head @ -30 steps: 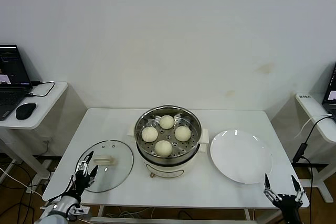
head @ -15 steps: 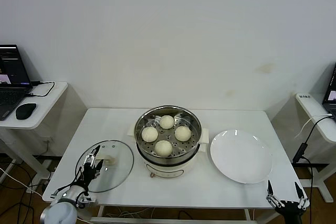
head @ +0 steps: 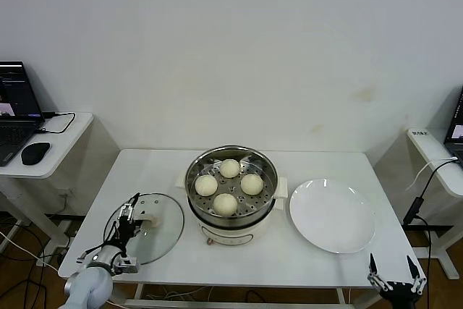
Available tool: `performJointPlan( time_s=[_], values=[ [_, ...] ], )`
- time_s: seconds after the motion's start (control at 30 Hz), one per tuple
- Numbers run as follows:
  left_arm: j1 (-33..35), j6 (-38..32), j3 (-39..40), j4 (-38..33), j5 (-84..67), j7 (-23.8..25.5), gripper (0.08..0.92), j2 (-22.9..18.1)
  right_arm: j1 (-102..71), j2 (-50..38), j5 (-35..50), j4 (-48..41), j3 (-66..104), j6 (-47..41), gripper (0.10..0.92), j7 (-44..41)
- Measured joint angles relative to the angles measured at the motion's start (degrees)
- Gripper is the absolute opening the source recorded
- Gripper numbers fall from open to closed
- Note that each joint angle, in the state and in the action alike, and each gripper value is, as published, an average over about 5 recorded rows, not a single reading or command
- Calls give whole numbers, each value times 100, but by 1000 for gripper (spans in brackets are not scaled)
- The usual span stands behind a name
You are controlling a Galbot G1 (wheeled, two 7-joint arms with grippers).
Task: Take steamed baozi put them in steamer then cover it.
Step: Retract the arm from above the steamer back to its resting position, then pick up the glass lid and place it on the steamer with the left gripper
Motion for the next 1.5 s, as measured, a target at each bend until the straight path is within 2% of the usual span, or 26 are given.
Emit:
performJointPlan(
  time_s=[0.13,0.43,0.77,0.87,1.13,1.5],
  values=[
    [-50,-34,-6,165,4,-51,759,-36,15,3,-12,-19,-17,0,823,-7],
    [-129,-130,-53,460,1,-169,519,-95,29,6,-25,-46,-39,-8,823,-22],
    [-195,-231,-78,677,-96,-308,209,-174,32,7,-54,-68,-62,2,823,-32],
    [-193,-270,-104,710,-125,-376,156,-196,32,7,-59,-73,-63,7,823,-36],
    [-51,-259,-211,560,-221,-492,149,-169,48,2,-90,-80,-84,26,823,-49],
    [408,85,-493,-360,-362,-392,149,42,88,-37,-168,-118,-231,43,823,-64]
  ],
)
